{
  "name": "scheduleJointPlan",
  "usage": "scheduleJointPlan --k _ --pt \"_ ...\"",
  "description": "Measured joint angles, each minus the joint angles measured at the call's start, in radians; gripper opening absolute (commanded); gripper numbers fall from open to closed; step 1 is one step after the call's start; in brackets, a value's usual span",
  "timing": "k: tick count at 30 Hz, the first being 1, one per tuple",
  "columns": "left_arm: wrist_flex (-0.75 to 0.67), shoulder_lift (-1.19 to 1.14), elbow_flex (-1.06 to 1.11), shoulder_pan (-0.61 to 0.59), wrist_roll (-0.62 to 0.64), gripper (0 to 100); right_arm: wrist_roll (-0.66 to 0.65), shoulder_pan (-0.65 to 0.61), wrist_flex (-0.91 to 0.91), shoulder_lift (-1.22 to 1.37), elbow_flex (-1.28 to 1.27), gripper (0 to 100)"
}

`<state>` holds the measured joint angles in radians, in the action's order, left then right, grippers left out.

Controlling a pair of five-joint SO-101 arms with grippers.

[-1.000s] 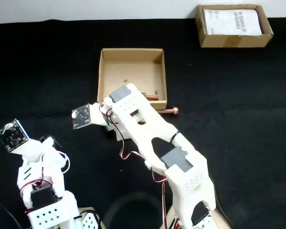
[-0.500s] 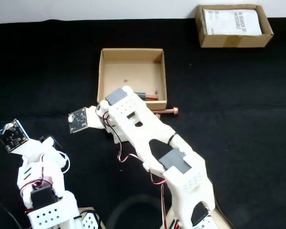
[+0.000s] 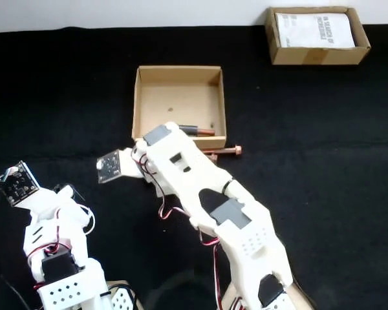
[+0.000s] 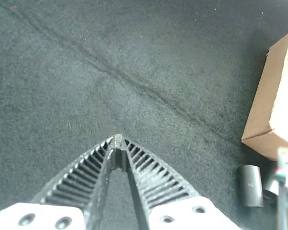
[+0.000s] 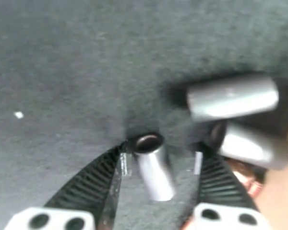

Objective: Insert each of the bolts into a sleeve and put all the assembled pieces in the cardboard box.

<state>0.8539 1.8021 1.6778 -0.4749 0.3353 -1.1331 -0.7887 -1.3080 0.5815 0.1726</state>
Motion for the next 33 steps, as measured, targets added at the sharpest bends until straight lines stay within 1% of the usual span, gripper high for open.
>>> scheduleJointPlan --k 3,7,8,14,19,23,29,31,33 --pt "0.000 0.000 0.000 0.000 0.000 1 0.028 0.002 -0.015 0.008 0.002 4.1" --pt "0.000 0.000 0.000 0.000 0.000 1 0.210 0.002 -0.041 0.012 0.002 2.9" --pt "0.000 0.000 0.000 0.000 0.000 1 0.226 0.002 -0.054 0.012 0.002 0.8" --pt "0.000 0.000 0.000 0.000 0.000 1 0.253 0.000 -0.144 0.025 0.034 0.6" --pt "0.000 0.000 0.000 0.000 0.000 1 0.353 0.014 -0.305 0.034 0.244 0.6" --pt "0.000 0.000 0.000 0.031 0.000 1 0.373 0.040 -0.416 0.035 0.485 0.6" --pt "0.003 0.000 0.000 0.035 0.000 1 0.373 0.129 -0.446 0.032 0.792 0.6" --pt "0.026 0.000 0.000 0.035 0.000 1 0.382 0.161 -0.448 0.006 0.825 0.6" --pt "0.051 0.000 0.000 0.055 0.000 1 0.422 0.186 -0.450 -0.052 0.829 0.6"
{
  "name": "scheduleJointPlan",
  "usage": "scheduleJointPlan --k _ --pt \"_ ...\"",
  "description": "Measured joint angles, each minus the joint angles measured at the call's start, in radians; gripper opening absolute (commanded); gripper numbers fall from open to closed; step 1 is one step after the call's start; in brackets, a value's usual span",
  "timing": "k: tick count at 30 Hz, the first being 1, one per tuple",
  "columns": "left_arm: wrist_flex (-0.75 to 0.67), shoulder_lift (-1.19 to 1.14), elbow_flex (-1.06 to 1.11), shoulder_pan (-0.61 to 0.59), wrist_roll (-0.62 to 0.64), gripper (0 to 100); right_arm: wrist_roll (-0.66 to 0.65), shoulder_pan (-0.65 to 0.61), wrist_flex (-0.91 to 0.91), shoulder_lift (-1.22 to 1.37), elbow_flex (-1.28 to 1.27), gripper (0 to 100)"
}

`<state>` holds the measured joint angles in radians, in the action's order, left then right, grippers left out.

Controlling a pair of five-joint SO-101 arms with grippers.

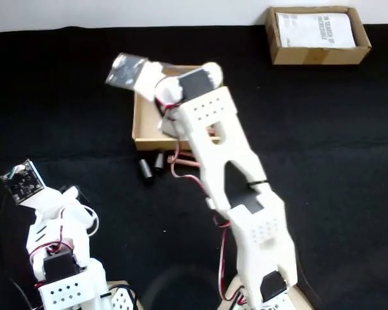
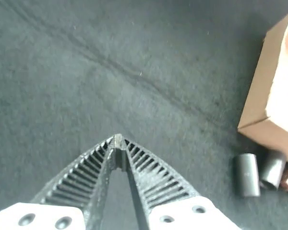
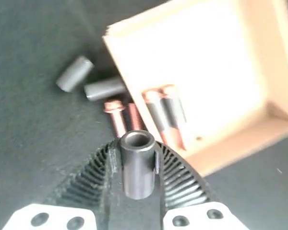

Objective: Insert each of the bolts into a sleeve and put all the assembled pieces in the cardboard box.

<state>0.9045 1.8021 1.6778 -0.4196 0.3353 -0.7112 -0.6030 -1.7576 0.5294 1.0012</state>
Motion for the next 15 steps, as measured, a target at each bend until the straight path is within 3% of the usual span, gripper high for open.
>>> scheduleJointPlan --k 6,15 --pt "0.044 0.000 0.000 0.035 0.000 1 0.112 0.048 0.000 -0.259 -0.152 0.6" --pt "0.164 -0.008 -0.178 0.138 -0.003 1 0.250 0.055 0.000 -0.740 -0.760 0.6"
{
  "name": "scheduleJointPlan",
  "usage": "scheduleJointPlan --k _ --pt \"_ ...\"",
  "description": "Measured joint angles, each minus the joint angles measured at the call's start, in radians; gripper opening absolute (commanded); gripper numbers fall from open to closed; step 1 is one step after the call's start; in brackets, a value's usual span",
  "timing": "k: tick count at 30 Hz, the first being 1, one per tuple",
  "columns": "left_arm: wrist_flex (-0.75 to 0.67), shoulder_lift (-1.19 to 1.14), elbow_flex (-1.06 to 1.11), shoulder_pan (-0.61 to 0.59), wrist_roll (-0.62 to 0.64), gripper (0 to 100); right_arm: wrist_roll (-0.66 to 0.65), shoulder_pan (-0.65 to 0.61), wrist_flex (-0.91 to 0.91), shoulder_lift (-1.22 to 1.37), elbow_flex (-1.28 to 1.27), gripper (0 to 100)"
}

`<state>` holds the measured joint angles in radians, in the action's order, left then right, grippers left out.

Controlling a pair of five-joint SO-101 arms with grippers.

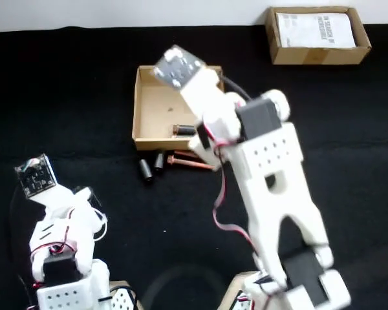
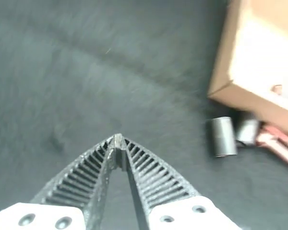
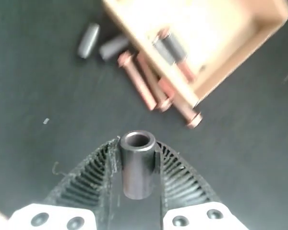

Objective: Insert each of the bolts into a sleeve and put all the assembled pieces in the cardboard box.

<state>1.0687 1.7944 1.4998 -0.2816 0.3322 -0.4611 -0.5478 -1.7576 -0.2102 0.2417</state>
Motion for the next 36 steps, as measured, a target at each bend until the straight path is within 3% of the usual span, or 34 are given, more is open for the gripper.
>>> scheduleJointPlan --k 4,9,17,23,27,36 --pt "0.012 -0.135 -0.172 0.077 -0.018 1 0.068 0.000 0.000 -0.173 -0.221 0.6" --pt "0.012 -0.468 -0.471 0.120 -0.012 1 0.158 0.051 0.008 -0.319 -0.379 0.6" --pt "0.216 -0.999 -0.997 0.292 0.164 1 0.227 0.330 0.138 -0.480 -0.585 0.6" --pt "0.356 -1.402 -1.240 0.459 0.367 1 0.229 0.500 0.249 -0.583 -0.756 0.6" --pt "0.420 -1.674 -1.375 0.525 0.476 1 0.229 0.571 0.302 -0.655 -0.870 0.6" --pt "0.522 -2.185 -1.746 0.559 0.549 1 0.229 0.635 0.361 -0.832 -1.073 0.6"
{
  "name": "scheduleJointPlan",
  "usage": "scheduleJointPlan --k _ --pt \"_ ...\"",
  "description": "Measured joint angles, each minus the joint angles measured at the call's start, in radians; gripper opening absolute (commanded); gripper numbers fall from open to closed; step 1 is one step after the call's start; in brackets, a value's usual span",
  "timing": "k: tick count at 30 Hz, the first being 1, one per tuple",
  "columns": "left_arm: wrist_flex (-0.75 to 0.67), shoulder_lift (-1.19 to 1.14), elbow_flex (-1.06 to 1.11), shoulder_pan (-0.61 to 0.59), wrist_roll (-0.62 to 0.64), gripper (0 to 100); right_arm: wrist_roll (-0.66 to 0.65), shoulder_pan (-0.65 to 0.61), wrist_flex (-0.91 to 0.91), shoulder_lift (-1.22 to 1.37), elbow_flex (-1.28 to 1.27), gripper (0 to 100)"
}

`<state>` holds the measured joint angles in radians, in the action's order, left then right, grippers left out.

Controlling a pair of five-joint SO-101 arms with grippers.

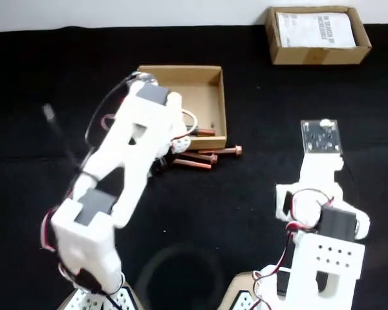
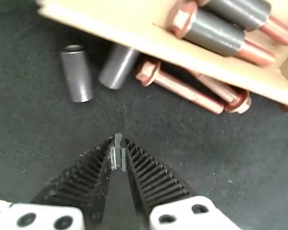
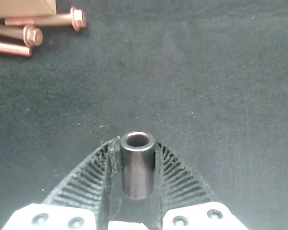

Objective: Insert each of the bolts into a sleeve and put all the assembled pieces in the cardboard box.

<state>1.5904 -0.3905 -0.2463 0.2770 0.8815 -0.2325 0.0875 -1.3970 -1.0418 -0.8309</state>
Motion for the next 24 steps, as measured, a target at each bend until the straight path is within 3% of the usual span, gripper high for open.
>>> scheduleJointPlan --k 3,9,24 --pt "0.043 -0.140 -0.149 0.015 0.006 4 0.000 0.005 0.000 -0.046 -0.046 0.6" --pt "0.106 -0.339 -0.382 0.055 0.006 19 0.000 0.005 0.000 -0.107 -0.078 0.6" --pt "0.121 -0.402 -0.463 0.072 0.006 15 0.000 0.003 0.060 -0.110 -0.078 0.6"
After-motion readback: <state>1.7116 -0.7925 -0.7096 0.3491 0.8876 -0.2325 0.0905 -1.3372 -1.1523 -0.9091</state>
